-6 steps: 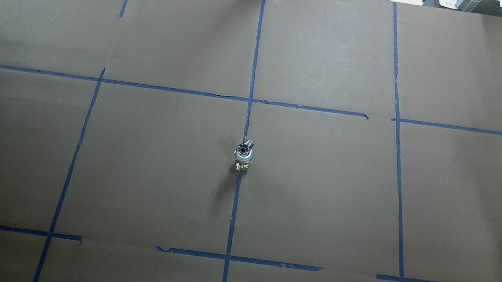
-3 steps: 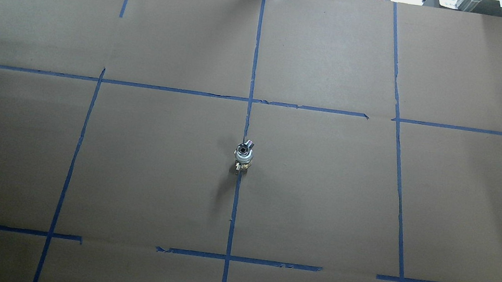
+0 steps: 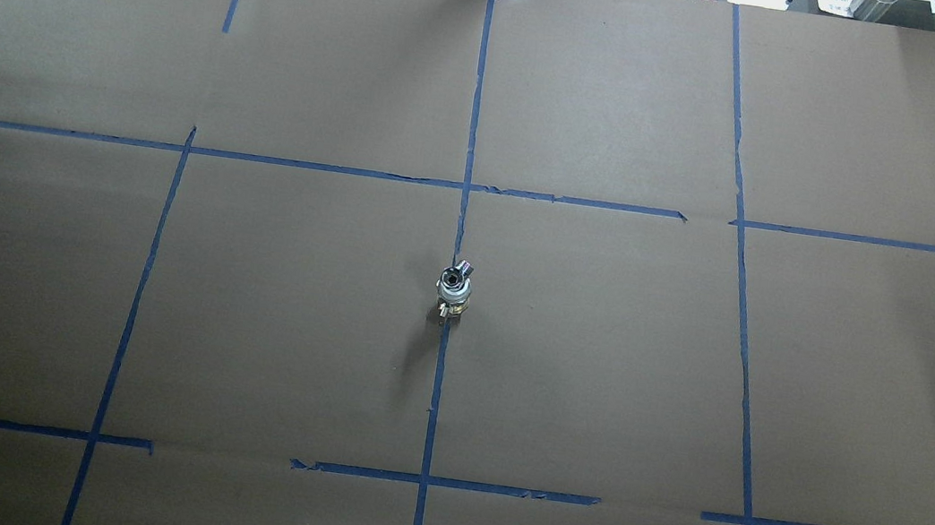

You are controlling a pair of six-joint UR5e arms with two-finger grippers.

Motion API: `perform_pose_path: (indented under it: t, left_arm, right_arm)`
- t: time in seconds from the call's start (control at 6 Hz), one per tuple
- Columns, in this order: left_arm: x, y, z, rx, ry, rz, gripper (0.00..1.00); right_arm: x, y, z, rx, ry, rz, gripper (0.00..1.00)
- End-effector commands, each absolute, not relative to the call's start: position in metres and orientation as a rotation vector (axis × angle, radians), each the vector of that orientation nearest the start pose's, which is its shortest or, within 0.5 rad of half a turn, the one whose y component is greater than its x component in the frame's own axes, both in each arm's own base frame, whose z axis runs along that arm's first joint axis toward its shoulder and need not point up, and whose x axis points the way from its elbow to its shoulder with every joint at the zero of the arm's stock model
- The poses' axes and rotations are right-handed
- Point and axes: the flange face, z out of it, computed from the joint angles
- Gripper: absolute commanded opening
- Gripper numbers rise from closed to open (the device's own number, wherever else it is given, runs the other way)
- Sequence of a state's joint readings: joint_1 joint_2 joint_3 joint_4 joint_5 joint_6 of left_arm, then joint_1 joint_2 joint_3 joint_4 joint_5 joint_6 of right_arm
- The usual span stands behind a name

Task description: Assemble PPR valve and pipe with both arms

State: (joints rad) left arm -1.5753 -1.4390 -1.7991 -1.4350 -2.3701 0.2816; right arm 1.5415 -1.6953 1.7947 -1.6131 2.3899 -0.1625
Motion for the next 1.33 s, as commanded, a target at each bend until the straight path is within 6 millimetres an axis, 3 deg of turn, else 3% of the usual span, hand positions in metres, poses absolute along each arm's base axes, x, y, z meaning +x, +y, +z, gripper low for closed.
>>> perform_pose_path:
  t: [0.0, 0.33, 1.17]
  left_arm:
    - [-0.064, -0.429, 0.625, 0.06, 0.802, 0.233, 1.0]
    - [-0.065, -0.423, 0.616, 0.033, 0.805, 0.133, 1.0]
    - [-0.065, -0.423, 0.62, 0.014, 0.802, 0.089, 1.0]
  right_arm:
    - [0.047, -0.445, 0.603, 0.115, -0.818, -0.199, 1.0]
    - [0.048, -0.442, 0.605, 0.114, -0.813, -0.203, 1.0]
    - [0.049, -0.441, 0.608, 0.11, -0.803, -0.205, 1.0]
